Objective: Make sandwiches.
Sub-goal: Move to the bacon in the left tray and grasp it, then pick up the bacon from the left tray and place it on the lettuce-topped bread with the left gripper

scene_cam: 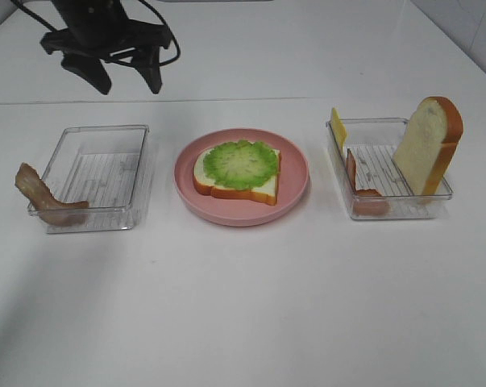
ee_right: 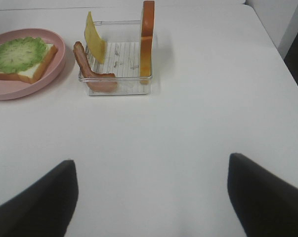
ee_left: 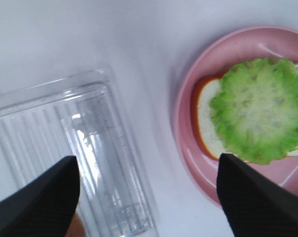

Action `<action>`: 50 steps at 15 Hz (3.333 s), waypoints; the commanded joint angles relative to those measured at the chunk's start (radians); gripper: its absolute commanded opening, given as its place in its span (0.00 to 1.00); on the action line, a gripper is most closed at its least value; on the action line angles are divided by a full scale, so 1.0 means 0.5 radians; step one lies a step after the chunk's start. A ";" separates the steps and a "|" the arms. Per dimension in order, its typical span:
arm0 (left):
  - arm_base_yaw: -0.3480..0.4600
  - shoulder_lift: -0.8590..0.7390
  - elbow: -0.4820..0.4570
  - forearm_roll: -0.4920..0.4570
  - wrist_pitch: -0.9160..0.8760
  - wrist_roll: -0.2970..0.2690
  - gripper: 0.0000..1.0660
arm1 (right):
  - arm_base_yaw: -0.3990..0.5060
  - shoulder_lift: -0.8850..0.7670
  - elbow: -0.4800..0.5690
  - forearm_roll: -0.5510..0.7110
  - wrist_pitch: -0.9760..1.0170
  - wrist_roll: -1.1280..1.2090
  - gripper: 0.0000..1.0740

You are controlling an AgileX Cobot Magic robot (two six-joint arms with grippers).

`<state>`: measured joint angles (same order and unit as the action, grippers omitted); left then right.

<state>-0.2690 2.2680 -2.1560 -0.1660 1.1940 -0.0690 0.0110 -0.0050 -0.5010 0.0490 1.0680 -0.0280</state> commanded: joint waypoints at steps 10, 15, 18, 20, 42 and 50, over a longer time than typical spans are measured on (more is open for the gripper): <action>0.272 -0.660 0.592 0.248 0.188 -0.010 0.67 | -0.012 -0.032 0.000 0.002 -0.016 0.004 0.73; 0.272 -0.782 1.046 0.270 0.178 -0.034 0.67 | -0.012 -0.032 0.000 0.002 -0.016 0.004 0.73; 0.272 -0.694 1.186 0.318 0.110 -0.040 0.67 | -0.012 -0.032 0.000 0.002 -0.016 0.004 0.73; 0.272 -0.616 1.190 0.308 0.044 -0.046 0.67 | -0.012 -0.032 0.000 0.002 -0.016 0.004 0.73; 0.272 -0.354 1.186 0.292 -0.146 -0.024 0.00 | -0.012 -0.032 0.000 0.002 -0.016 0.004 0.73; 0.272 -0.358 0.974 0.138 -0.026 0.078 0.00 | -0.012 -0.032 0.000 0.002 -0.016 0.004 0.73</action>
<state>-0.1340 2.0890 -1.6620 -0.0810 1.1660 -0.0380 0.0110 -0.0050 -0.5010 0.0490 1.0680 -0.0280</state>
